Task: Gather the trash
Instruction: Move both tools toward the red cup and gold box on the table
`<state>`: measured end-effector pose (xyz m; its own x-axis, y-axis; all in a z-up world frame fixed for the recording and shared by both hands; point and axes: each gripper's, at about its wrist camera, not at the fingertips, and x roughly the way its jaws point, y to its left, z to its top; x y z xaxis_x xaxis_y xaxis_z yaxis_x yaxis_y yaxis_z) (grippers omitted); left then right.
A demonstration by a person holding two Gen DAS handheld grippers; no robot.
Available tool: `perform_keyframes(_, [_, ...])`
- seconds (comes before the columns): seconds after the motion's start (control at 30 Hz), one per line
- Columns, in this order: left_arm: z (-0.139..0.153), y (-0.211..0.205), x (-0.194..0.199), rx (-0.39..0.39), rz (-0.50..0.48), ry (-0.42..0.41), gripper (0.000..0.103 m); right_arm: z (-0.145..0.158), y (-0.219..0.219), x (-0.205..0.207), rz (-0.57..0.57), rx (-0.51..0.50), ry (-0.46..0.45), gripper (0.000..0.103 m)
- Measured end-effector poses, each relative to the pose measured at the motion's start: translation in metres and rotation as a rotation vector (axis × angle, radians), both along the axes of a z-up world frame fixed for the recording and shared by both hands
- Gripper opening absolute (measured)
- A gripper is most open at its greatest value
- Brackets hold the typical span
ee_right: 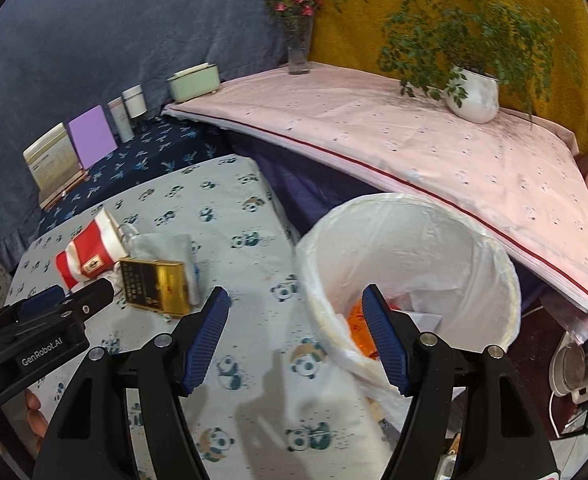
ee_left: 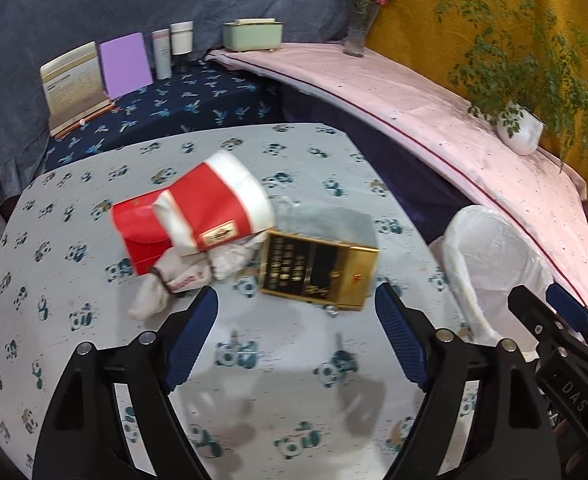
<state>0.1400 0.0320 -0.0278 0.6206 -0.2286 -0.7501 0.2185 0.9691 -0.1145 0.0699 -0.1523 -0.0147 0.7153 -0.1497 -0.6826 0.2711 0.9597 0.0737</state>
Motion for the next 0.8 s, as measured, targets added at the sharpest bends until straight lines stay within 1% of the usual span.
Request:
perform_keyframes(0.07, [-0.003,0.012,0.002,-0.001,0.014,0.005,0.082,-0.001,0.010,0.004,0.025,0.002,0.006,0.067])
perform_keyframes(0.23, [-0.013,0.042,0.008,0.015,0.041,0.016,0.082,-0.007,0.031,0.016,0.072,0.016,0.023,0.067])
perform_keyframes(0.47, [-0.030,0.074,0.022,0.055,0.050,0.027,0.082,-0.017,0.057,0.034,0.120,0.018,0.049,0.067])
perform_keyframes(0.63, [-0.044,0.085,0.037,0.073,0.028,0.039,0.082,-0.027,0.069,0.050,0.143,0.016,0.068,0.067])
perform_keyframes(0.8, [-0.057,0.084,0.049,0.089,-0.019,0.052,0.082,-0.036,0.075,0.066,0.157,0.019,0.086,0.066])
